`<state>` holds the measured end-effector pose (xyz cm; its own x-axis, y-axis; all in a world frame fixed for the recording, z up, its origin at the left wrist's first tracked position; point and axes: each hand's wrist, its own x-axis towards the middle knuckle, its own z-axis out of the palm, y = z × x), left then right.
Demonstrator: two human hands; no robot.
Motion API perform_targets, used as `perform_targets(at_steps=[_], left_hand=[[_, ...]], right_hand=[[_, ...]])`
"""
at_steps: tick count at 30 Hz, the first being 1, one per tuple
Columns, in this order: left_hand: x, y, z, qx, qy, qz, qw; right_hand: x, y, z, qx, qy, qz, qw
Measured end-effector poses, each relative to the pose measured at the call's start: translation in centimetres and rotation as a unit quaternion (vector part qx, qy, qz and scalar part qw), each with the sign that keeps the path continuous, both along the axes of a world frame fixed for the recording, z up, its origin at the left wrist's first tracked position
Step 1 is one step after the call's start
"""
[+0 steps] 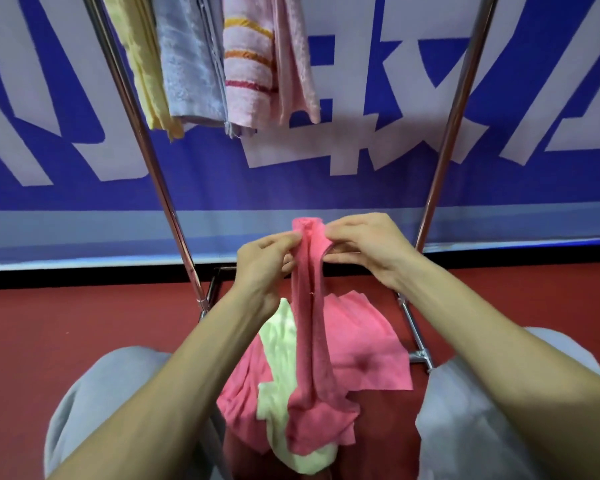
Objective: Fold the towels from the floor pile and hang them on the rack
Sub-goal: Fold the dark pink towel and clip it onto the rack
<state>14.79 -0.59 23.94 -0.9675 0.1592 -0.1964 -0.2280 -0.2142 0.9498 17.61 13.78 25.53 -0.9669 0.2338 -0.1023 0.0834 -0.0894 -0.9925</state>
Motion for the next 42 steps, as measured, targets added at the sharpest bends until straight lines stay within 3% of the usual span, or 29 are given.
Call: perform_targets(at_steps=[15,21,25,27,29,33,38,42], left_hand=[[0.7,0.1,0.2,-0.010,0.070,-0.003,0.998],[1.0,-0.1,0.3,-0.076,0.098,-0.011,0.992],[0.5,-0.9,0.7,-0.064,0.051,-0.123,0.989],[0.0,-1.2,1.2,-0.061,0.042,-0.124,0.990],[-0.5,-1.7,1.4,-0.113,0.085,-0.076,0.987],[-1.2,-2.6,0.9,-0.279,0.257,-0.131,0.916],[-0.3,-2.1,0.9,-0.200,0.261,-0.130,0.935],[-0.2,-1.3,1.2,-0.137,0.281,-0.076,0.947]], right_hand=[[0.2,-0.1,-0.3,0.047,0.007,0.011,0.999],[1.0,-0.1,0.1,0.119,0.039,0.021,0.992],[0.8,0.5,0.6,0.109,0.044,0.012,0.993],[0.7,0.9,0.8,0.104,0.053,0.021,0.993],[0.7,1.5,0.8,0.137,0.066,0.046,0.987],[1.0,2.3,1.3,0.217,0.109,0.119,0.963],[1.1,2.5,1.5,0.243,0.160,0.148,0.945],[0.7,2.8,1.5,0.236,0.161,0.086,0.954]])
